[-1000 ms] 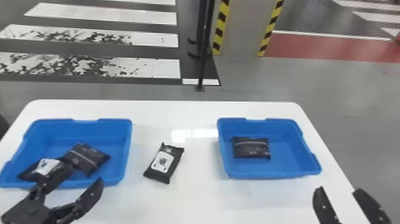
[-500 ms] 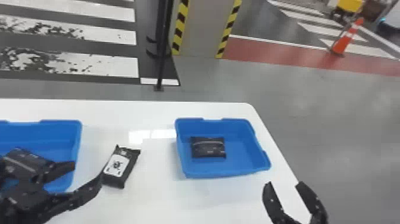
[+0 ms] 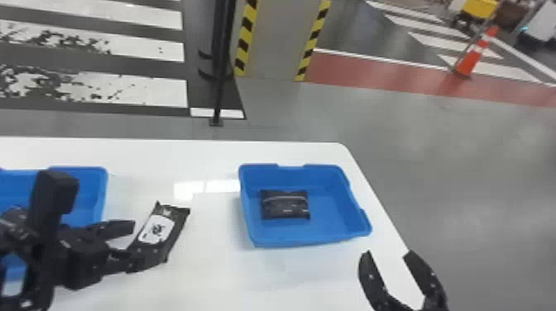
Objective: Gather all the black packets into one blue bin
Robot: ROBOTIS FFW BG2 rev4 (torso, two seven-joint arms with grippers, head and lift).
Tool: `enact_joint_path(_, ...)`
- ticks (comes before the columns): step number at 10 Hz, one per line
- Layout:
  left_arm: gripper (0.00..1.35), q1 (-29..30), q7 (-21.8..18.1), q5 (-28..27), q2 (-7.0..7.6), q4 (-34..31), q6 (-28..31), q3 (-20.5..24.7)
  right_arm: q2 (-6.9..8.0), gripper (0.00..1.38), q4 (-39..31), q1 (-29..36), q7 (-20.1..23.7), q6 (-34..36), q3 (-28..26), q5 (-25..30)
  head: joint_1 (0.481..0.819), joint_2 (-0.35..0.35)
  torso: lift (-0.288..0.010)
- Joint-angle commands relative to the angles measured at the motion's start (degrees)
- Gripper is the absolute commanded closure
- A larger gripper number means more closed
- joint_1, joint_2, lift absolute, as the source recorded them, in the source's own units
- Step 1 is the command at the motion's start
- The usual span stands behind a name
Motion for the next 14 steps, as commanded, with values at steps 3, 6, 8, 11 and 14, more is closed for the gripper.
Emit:
enact_joint_path(3, 0.30, -7.9, 1.6, -2.9, 0.82, 3.1, 4.7, -5.2, 0.05, 0.19, 0.5, -0.2, 0.0, 0.0, 0.0, -0.2, 0.695, -0.350, -0.110)
enact_joint_path(6, 0.30, -14.0, 2.8, -3.6, 1.17, 8.9, 6.1, -10.7, 0.05, 0.19, 1.0, -0.8, 0.0, 0.0, 0.5, -0.3, 0.695, -0.350, -0.110)
enact_joint_path(8, 0.30, -16.4, 3.1, -3.4, 1.34, 11.9, 7.5, -13.5, 0.05, 0.19, 1.2, -0.9, 0.0, 0.0, 0.7, -0.7, 0.695, -0.350, -0.110)
enact_joint_path(11, 0.30, -16.9, 3.5, -5.6, 1.25, 12.5, 7.6, -13.3, 0.05, 0.19, 1.8, -0.9, 0.0, 0.0, 0.7, -0.9, 0.695, -0.350, -0.110)
enact_joint_path(14, 0.31, -18.7, 4.1, -5.8, 0.55, 18.1, 7.8, -14.9, 0.05, 0.19, 2.1, -1.2, 0.1, 0.0, 0.7, -1.0, 0.695, -0.350, -0.110)
